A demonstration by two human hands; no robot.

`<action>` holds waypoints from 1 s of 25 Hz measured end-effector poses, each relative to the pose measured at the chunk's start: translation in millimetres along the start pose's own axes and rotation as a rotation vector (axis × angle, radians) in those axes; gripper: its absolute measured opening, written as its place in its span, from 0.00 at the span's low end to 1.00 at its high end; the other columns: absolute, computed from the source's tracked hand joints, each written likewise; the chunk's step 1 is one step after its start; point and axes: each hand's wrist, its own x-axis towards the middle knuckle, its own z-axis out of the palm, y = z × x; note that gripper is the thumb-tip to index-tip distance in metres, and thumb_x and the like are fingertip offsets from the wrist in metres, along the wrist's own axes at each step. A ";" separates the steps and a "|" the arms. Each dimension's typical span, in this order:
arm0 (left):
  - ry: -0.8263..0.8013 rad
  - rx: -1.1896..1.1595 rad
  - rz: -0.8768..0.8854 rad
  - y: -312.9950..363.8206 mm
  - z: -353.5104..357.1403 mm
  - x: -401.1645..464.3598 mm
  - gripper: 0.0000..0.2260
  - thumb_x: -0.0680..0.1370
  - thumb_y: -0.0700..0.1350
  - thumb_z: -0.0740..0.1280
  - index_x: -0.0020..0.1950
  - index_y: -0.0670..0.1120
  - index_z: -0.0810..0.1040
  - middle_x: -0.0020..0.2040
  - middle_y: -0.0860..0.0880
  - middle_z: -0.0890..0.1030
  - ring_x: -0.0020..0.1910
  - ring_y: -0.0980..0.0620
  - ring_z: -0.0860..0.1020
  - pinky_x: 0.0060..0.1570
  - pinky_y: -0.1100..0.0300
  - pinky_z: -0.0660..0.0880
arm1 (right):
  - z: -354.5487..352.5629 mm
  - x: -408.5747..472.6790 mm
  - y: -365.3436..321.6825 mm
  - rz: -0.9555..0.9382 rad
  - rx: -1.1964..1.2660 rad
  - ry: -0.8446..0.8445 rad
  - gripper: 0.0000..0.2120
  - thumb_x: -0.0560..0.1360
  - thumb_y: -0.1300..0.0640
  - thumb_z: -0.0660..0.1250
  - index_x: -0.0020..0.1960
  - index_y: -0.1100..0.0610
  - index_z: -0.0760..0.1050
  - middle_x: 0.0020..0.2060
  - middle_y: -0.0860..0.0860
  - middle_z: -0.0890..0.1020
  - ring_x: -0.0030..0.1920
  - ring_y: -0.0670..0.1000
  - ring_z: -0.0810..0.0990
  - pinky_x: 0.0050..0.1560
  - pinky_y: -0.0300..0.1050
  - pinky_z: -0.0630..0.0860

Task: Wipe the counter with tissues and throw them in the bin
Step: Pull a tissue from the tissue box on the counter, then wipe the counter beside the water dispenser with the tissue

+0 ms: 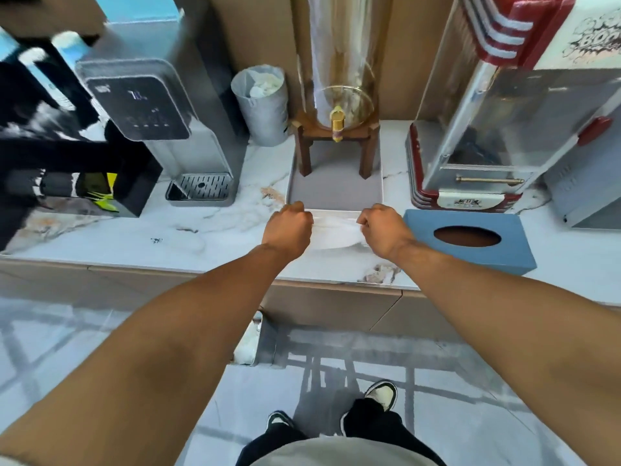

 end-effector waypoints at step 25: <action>-0.009 -0.057 -0.378 -336.3 -5.7 -135.2 0.12 0.81 0.40 0.61 0.59 0.42 0.81 0.57 0.40 0.78 0.55 0.37 0.77 0.55 0.47 0.75 | 136.2 74.5 -337.2 -0.272 0.018 -0.139 0.15 0.78 0.66 0.59 0.59 0.57 0.78 0.58 0.58 0.78 0.59 0.59 0.76 0.60 0.50 0.75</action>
